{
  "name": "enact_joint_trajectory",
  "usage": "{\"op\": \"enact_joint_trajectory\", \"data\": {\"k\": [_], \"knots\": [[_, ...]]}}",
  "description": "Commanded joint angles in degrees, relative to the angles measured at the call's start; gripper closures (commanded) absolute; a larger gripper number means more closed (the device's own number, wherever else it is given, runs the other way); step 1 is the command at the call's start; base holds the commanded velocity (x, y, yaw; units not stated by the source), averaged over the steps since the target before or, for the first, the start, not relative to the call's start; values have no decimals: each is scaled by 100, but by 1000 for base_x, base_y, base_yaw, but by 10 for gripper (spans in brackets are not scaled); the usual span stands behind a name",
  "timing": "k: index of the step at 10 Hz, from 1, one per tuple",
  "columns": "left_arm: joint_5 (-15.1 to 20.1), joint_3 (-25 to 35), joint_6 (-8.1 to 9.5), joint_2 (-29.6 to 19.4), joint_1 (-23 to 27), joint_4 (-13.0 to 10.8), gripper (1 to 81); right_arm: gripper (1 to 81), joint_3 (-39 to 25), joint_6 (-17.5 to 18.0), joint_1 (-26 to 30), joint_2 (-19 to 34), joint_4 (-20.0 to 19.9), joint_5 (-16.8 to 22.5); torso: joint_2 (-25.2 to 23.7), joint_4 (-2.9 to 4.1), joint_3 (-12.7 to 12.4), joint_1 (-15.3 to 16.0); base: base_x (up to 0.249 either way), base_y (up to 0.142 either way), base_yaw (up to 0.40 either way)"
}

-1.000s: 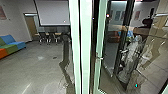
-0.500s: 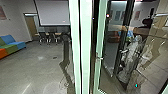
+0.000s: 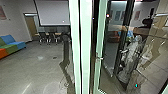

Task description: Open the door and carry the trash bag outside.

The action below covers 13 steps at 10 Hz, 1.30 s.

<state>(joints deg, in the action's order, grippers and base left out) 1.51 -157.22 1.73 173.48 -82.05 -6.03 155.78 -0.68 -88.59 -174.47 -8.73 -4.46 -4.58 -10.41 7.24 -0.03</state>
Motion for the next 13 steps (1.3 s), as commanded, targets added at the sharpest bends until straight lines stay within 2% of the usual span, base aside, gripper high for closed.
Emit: {"op": "enact_joint_trajectory", "data": {"k": [1, 6, 13], "knots": [[297, -2, -15, 2, 343, -38, 811, 10, -6, -28, 240, -38, 20, 341, 0, 0, 0, 3, 0, 0, 0], [297, -2, -15, 2, 343, -29, 811, 10, -5, -28, 240, -46, 20, 341, 0, 0, 0, 3, -55, 0, 0], [297, -2, -15, 29, 343, -38, 811, 10, 12, -28, 223, -55, 20, 341, -4, 0, -2, 3, 0, 0, 0]]}}
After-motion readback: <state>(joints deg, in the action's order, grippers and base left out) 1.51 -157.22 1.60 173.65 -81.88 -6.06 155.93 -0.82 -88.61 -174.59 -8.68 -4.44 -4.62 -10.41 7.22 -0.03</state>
